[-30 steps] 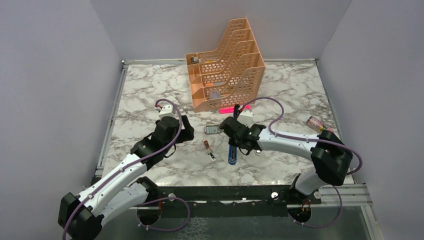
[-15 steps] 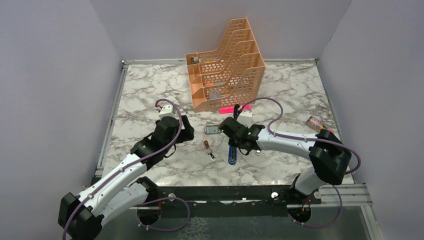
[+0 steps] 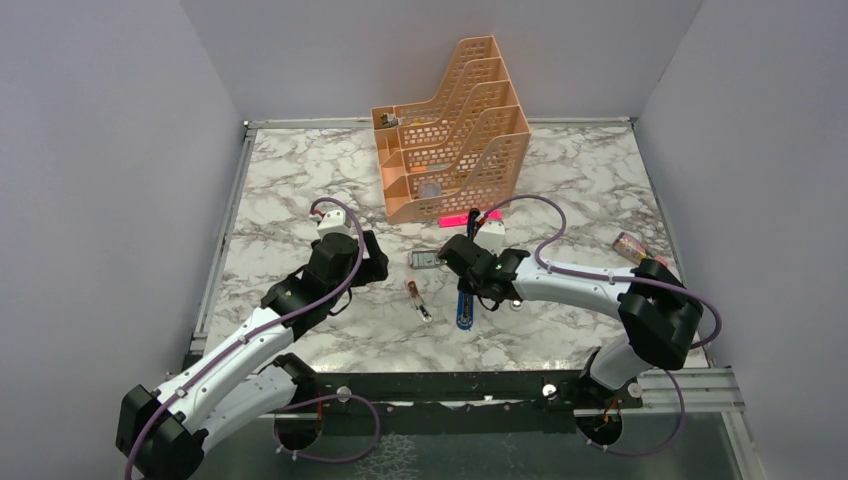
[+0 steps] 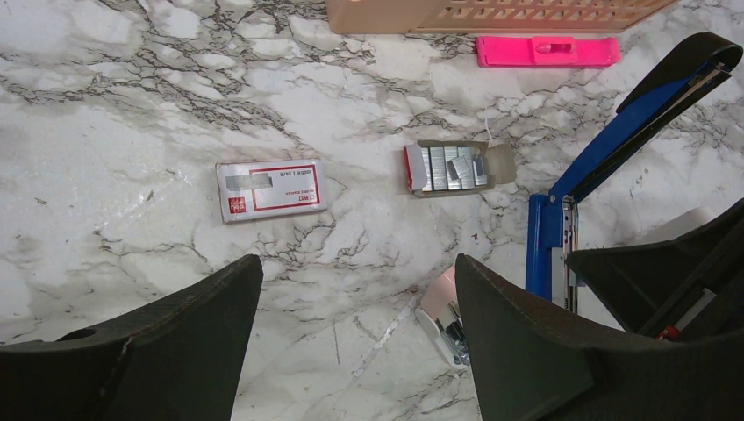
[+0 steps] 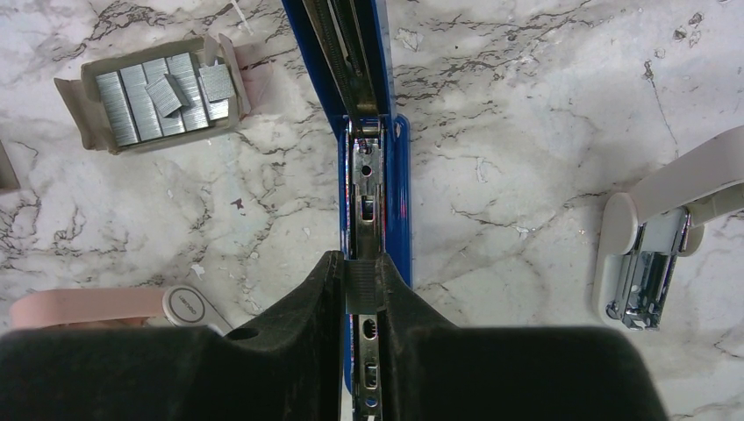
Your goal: Load the staples into the stapler
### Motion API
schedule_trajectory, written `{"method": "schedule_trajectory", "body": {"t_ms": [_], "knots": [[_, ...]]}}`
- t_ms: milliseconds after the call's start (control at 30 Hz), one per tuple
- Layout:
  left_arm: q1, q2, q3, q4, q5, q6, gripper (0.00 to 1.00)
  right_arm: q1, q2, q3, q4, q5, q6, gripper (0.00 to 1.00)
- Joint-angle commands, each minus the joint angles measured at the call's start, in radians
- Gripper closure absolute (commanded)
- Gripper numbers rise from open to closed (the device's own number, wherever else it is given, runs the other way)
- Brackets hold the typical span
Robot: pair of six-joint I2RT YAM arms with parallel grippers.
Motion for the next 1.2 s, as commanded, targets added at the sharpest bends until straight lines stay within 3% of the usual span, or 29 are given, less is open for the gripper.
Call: {"method": "schedule_trajectory", "body": {"t_ms": [0, 1167], "knots": [[0.006, 0.0, -0.005, 0.019, -0.003, 0.006, 0.18, 0.006, 0.01, 0.013, -0.006, 0.019, -0.003, 0.82], [0.006, -0.002, -0.007, 0.019, -0.003, 0.006, 0.18, 0.006, 0.029, 0.005, 0.011, -0.004, -0.017, 0.82]]}}
